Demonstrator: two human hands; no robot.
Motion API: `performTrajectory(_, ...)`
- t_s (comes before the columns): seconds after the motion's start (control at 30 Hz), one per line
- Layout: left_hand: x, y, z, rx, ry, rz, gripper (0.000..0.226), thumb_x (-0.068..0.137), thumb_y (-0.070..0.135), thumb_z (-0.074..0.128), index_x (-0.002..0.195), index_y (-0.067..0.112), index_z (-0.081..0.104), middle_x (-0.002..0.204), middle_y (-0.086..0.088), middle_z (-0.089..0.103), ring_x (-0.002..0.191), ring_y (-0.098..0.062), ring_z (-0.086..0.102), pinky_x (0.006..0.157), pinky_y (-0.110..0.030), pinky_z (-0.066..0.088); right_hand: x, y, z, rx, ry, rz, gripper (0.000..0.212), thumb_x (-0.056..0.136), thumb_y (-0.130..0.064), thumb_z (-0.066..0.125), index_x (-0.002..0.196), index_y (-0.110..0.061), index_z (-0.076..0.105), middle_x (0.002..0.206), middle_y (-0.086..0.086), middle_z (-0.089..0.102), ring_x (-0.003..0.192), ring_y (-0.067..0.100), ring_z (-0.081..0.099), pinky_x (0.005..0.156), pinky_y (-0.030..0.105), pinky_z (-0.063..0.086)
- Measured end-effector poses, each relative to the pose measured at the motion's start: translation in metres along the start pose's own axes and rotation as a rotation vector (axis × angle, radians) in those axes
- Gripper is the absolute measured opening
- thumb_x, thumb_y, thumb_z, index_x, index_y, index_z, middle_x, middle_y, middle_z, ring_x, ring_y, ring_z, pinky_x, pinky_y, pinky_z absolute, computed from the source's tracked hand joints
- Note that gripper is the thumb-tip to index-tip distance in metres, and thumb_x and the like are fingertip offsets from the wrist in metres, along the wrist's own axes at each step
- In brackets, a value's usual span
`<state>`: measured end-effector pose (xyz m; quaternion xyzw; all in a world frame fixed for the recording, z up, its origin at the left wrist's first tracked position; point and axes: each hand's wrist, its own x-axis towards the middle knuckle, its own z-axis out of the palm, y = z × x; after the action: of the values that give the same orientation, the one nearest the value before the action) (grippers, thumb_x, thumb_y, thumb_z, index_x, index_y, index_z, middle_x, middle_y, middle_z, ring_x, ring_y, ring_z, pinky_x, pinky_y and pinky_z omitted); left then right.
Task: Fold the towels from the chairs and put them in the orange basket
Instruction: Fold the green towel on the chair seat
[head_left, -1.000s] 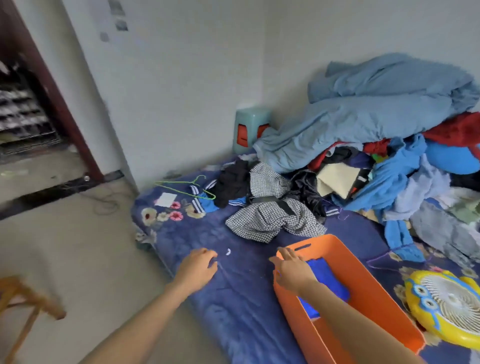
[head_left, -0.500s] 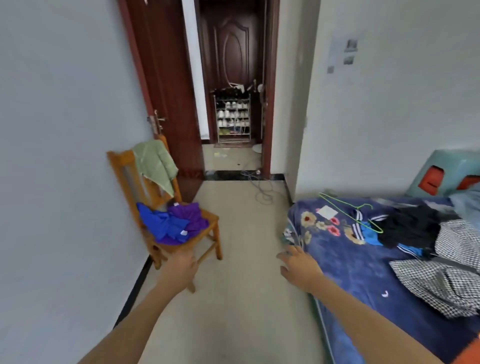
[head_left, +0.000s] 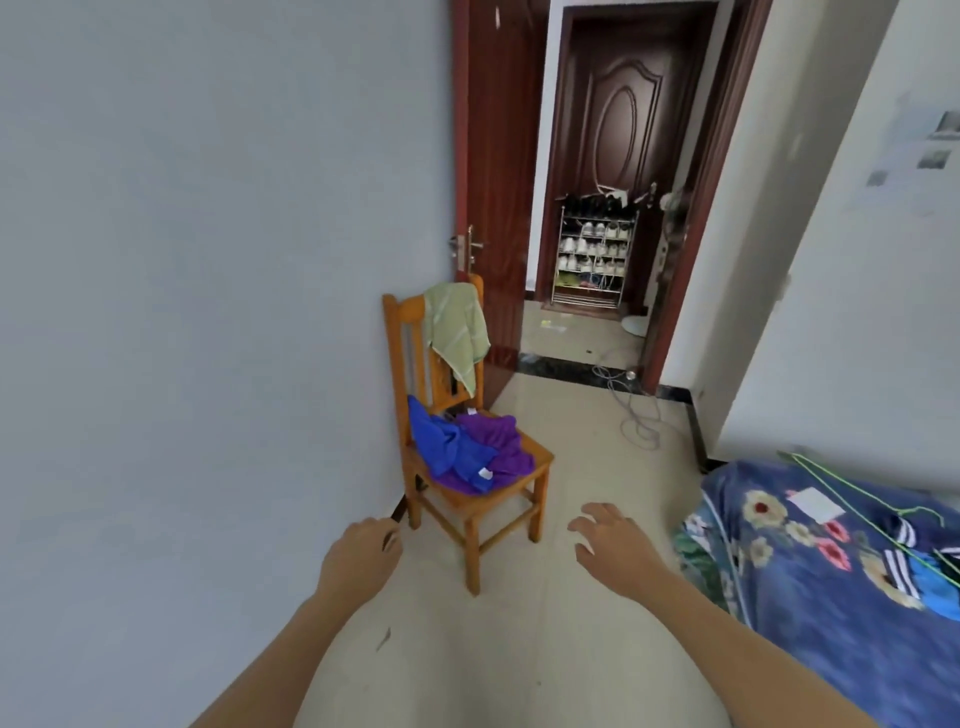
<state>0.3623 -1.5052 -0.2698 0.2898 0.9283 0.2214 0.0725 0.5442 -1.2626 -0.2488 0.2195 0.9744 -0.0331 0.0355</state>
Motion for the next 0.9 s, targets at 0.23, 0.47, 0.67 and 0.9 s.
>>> performTrajectory(0.23, 0.072, -0.006, -0.008, -0.007, 0.027, -0.019, 0.033, 0.098, 0.027, 0.04, 0.128, 0.02, 0.053, 0.128, 0.001, 0.056, 0.12, -0.014, 0.048, 0.097, -0.021, 0.036, 0.089, 0.005, -0.008, 0.05, 0.053, -0.066, 0.036, 0.096, -0.023, 0.036, 0.13, -0.017, 0.047, 0.143, 0.003, 0.037, 0.135, 0.018, 0.029, 0.103, 0.028, 0.03)
performTrajectory(0.47, 0.161, 0.009, -0.013, -0.03, 0.11, -0.075, 0.033, 0.098, 0.028, 0.04, 0.128, 0.021, 0.053, 0.127, 0.003, 0.056, 0.119, -0.012, 0.049, 0.097, -0.02, 0.037, 0.198, 0.02, -0.021, 0.122, 0.075, -0.144, 0.036, 0.096, -0.023, 0.038, 0.13, -0.018, 0.047, 0.141, -0.001, 0.039, 0.132, 0.015, 0.033, 0.103, 0.024, 0.031)
performTrajectory(0.67, 0.206, -0.004, -0.005, -0.08, 0.149, -0.173, 0.031, 0.097, 0.028, 0.043, 0.125, 0.023, 0.054, 0.128, 0.005, 0.056, 0.12, -0.011, 0.049, 0.098, -0.022, 0.038, 0.275, 0.027, -0.008, 0.165, 0.041, -0.185, 0.037, 0.098, -0.027, 0.037, 0.133, -0.02, 0.044, 0.142, -0.003, 0.039, 0.132, 0.011, 0.033, 0.103, 0.019, 0.031)
performTrajectory(0.9, 0.286, -0.052, 0.012, -0.07, 0.114, -0.293, 0.031, 0.096, 0.027, 0.044, 0.125, 0.021, 0.055, 0.125, 0.004, 0.058, 0.111, -0.013, 0.053, 0.094, -0.024, 0.041, 0.371, 0.04, 0.008, 0.17, -0.023, -0.196, 0.037, 0.097, -0.026, 0.039, 0.134, -0.02, 0.045, 0.142, -0.003, 0.04, 0.133, 0.01, 0.033, 0.105, 0.019, 0.03)
